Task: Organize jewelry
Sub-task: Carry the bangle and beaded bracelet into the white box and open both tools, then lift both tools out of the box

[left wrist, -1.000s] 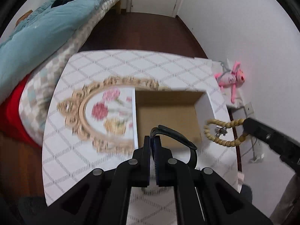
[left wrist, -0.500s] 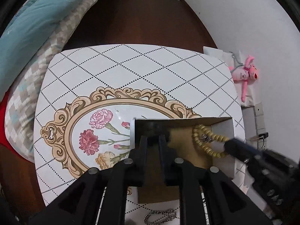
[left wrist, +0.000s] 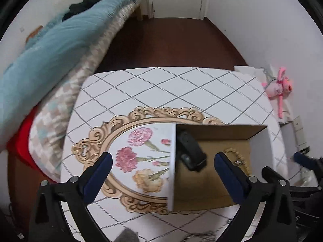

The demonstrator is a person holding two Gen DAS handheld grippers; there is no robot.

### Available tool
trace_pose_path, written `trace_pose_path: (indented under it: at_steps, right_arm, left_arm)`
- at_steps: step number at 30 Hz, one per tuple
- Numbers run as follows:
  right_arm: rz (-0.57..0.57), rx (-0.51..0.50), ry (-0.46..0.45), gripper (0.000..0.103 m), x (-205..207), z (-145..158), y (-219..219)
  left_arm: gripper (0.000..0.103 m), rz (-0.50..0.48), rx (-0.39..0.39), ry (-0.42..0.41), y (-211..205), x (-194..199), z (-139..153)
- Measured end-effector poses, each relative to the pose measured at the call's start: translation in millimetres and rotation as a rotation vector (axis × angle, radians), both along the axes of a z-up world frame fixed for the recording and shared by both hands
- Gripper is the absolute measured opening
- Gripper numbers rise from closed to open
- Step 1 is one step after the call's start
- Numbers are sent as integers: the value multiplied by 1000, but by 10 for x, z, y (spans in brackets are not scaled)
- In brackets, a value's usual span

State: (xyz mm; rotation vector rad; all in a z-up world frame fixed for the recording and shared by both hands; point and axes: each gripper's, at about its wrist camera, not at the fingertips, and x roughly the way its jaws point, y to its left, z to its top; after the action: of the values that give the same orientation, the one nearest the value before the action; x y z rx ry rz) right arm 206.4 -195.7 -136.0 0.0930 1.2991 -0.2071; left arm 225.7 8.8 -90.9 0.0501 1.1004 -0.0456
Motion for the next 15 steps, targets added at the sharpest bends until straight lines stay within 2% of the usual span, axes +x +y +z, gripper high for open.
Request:
trace_pose_path:
  at_steps: [3,7,15]
  right_arm:
    - [8,-36,5,100,-46,-67,53]
    - [-2,-62,-7,100,-92,-85,96]
    - [-25,-76,-44,100,-234,74,90]
  left_arm:
    - [103,8,14,5,22,-49,-68]
    - [103,23,4,10,46,-107,-96]
    - [103,44,-10,-22,66,-283,29]
